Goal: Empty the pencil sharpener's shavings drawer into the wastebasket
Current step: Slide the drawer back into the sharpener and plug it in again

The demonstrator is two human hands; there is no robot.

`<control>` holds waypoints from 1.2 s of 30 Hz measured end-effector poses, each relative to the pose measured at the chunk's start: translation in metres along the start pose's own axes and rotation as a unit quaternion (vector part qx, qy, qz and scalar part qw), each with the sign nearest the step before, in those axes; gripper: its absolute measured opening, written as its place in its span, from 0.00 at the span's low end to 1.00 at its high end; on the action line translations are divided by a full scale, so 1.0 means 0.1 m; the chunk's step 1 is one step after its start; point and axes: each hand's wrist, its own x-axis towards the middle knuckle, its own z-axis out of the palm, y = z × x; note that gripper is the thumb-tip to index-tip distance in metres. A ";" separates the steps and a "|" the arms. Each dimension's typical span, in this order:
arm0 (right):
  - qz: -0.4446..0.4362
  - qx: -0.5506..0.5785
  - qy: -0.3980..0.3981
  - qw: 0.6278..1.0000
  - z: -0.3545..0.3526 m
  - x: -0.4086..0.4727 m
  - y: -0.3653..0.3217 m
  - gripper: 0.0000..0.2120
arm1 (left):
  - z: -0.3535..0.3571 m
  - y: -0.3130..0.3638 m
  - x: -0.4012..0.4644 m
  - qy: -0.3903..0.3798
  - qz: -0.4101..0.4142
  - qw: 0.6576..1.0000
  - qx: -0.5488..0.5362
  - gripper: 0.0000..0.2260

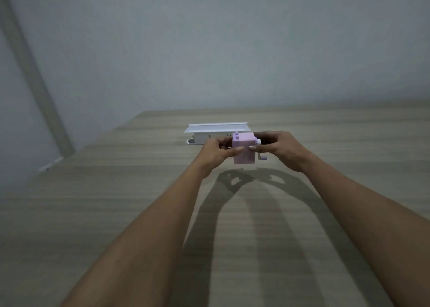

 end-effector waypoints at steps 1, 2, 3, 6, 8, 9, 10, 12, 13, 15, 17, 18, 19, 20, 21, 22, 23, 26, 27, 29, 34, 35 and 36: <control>0.002 -0.005 0.003 1.000 -0.04 0.10 0.02 0.25 | 0.00 -0.01 0.10 -0.004 -0.001 1.000 0.004 0.19; 0.003 -0.010 0.008 1.000 -0.08 0.22 0.06 0.26 | 0.00 -0.03 0.22 -0.010 -0.005 1.000 0.010 0.19; 0.004 -0.013 0.012 1.000 -0.11 0.32 0.09 0.26 | 0.00 -0.05 0.32 -0.008 -0.005 1.000 0.012 0.19; 0.001 -0.011 0.017 1.000 -0.24 0.69 0.30 0.23 | 0.01 -0.21 0.79 -0.001 -0.003 0.999 0.033 0.18; -0.003 -0.008 0.016 1.000 -0.25 0.74 0.32 0.22 | 0.00 -0.22 0.87 0.008 0.001 0.999 0.038 0.17; -0.001 -0.002 0.017 1.000 -0.27 0.80 0.36 0.23 | 0.00 -0.24 0.95 0.011 0.002 0.999 0.038 0.17; -0.002 0.001 0.018 1.000 -0.31 0.89 0.41 0.23 | 0.01 -0.28 1.06 0.013 0.000 0.999 0.037 0.17; -0.003 -0.002 0.020 1.000 -0.35 1.04 0.51 0.23 | 0.02 -0.37 1.22 0.018 -0.001 0.999 0.035 0.18; -0.005 -0.003 0.022 1.000 -0.36 1.11 0.56 0.24 | 0.03 -0.42 1.30 0.017 -0.003 0.999 0.035 0.19; -0.008 -0.003 0.027 1.000 -0.38 1.20 0.63 0.23 | 0.05 -0.49 1.41 0.021 -0.007 0.999 0.033 0.20; -0.008 -0.001 0.029 1.000 -0.37 1.27 0.72 0.24 | 0.08 -0.54 1.47 0.023 -0.013 0.999 0.035 0.20; -0.010 -0.004 0.032 0.999 -0.36 1.30 0.76 0.24 | 0.08 -0.56 1.50 0.023 -0.015 0.999 0.037 0.21; -0.008 -0.006 0.038 0.999 -0.35 1.32 0.80 0.24 | 0.09 -0.59 1.53 0.020 -0.018 0.999 0.039 0.21; -0.005 -0.010 0.043 0.999 -0.34 1.34 0.84 0.24 | 0.10 -0.61 1.54 0.016 -0.023 0.999 0.039 0.20; -0.004 -0.013 0.049 0.999 -0.33 1.35 0.88 0.24 | 0.11 -0.64 1.57 0.015 -0.030 0.999 0.034 0.20; -0.003 -0.017 0.055 0.998 -0.32 1.37 0.92 0.25 | 0.12 -0.67 1.59 0.016 -0.036 0.999 0.029 0.20; -0.004 -0.018 0.058 0.998 -0.32 1.37 0.95 0.25 | 0.14 -0.70 1.61 0.020 -0.037 0.999 0.025 0.20; -0.004 -0.020 0.069 0.997 -0.31 1.38 1.03 0.23 | 0.20 -0.81 1.69 0.044 -0.046 0.998 0.007 0.21; -0.005 -0.021 0.077 0.997 -0.31 1.39 1.06 0.22 | 0.21 -0.85 1.72 0.052 -0.048 0.997 0.000 0.21; -0.013 -0.025 0.096 0.995 -0.31 1.40 1.09 0.22 | 0.22 -0.89 1.76 0.068 -0.051 0.996 -0.014 0.21; -0.005 -0.042 0.119 0.992 -0.28 1.43 1.12 0.25 | 0.25 -0.88 1.73 0.106 -0.043 0.993 0.006 0.25; 0.001 -0.043 0.119 0.992 -0.28 1.43 1.12 0.27 | 0.25 -0.89 1.73 0.109 -0.042 0.993 0.004 0.25; 0.012 -0.045 0.123 0.991 -0.28 1.41 1.10 0.29 | 0.24 -0.86 1.69 0.110 -0.049 0.993 0.006 0.26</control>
